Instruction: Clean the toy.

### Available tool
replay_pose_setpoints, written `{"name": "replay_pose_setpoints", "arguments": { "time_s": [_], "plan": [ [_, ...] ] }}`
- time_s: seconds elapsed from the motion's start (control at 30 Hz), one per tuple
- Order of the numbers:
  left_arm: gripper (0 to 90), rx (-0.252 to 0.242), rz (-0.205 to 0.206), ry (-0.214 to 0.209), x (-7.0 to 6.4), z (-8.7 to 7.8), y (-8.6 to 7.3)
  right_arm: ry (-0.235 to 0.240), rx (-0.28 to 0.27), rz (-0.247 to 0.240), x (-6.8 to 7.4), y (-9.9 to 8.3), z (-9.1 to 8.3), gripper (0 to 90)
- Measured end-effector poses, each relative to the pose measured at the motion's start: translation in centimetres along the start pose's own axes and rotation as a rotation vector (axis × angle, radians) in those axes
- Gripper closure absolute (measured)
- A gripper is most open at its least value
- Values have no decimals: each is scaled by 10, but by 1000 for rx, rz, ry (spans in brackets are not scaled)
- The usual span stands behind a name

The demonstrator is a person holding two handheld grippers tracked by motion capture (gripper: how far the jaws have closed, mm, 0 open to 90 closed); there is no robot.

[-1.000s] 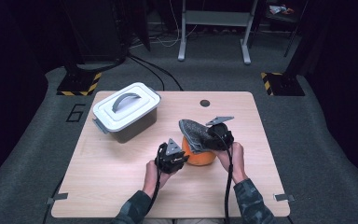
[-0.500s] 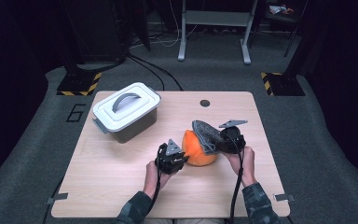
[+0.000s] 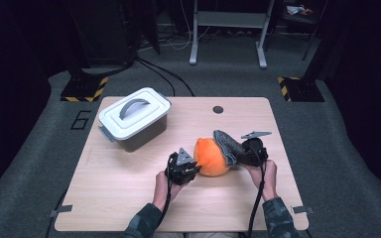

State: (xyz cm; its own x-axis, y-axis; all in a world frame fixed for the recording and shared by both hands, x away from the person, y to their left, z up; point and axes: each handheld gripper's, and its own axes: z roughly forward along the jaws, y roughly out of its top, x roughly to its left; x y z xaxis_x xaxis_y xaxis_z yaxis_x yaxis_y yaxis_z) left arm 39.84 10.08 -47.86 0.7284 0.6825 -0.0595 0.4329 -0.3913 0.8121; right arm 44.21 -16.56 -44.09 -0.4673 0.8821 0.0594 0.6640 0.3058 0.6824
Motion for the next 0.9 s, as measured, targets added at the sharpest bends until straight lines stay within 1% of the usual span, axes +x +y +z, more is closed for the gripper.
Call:
{"name": "replay_pose_setpoints", "arguments": {
  "time_s": [0.03, 0.1, 0.17, 0.2, 0.23, 0.37, 0.47, 0.57, 0.6, 0.63, 0.7, 0.73, 0.83, 0.9],
  "plan": [
    [758, 0, 0, 1, 0, 0, 0, -6, 3, 9, -1, -1, 1, 687],
    [758, -2, 0, 0, 0, 0, 0, -3, 9, 18, -3, -2, 2, 687],
    [758, -1, 0, 0, 0, 0, 0, -3, 18, 19, -5, -4, 5, 687],
    [758, -3, -1, 1, 0, 0, 0, -5, 27, 33, -6, -5, 7, 687],
    [758, -4, -2, 1, 0, 1, 0, -2, 29, 33, -8, -6, 9, 687],
    [758, -6, -4, 2, 0, 1, 0, -3, 49, 62, -14, -10, 16, 688],
    [759, -9, -1, 4, 0, 1, 0, -6, 67, 78, -16, -13, 22, 688],
    [759, -12, -10, 5, 0, 1, 0, -24, 97, 74, -19, -17, 30, 689],
    [759, -12, -12, 6, 0, 1, 0, -25, 112, 84, -19, -18, 32, 690],
    [759, -12, -7, 4, 1, 1, 0, -27, 120, 79, -20, -20, 35, 690],
    [759, -14, -6, 9, 1, 1, 0, -28, 140, 88, -20, -23, 41, 691],
    [758, -19, -9, 10, 0, 1, 0, -31, 146, 84, -21, -24, 43, 692],
    [758, -15, -7, 13, 1, 1, 0, -22, 147, 85, -22, -27, 46, 694],
    [758, -11, -4, 13, 1, 0, 0, -30, 148, 77, -22, -27, 46, 696]
  ]
}}
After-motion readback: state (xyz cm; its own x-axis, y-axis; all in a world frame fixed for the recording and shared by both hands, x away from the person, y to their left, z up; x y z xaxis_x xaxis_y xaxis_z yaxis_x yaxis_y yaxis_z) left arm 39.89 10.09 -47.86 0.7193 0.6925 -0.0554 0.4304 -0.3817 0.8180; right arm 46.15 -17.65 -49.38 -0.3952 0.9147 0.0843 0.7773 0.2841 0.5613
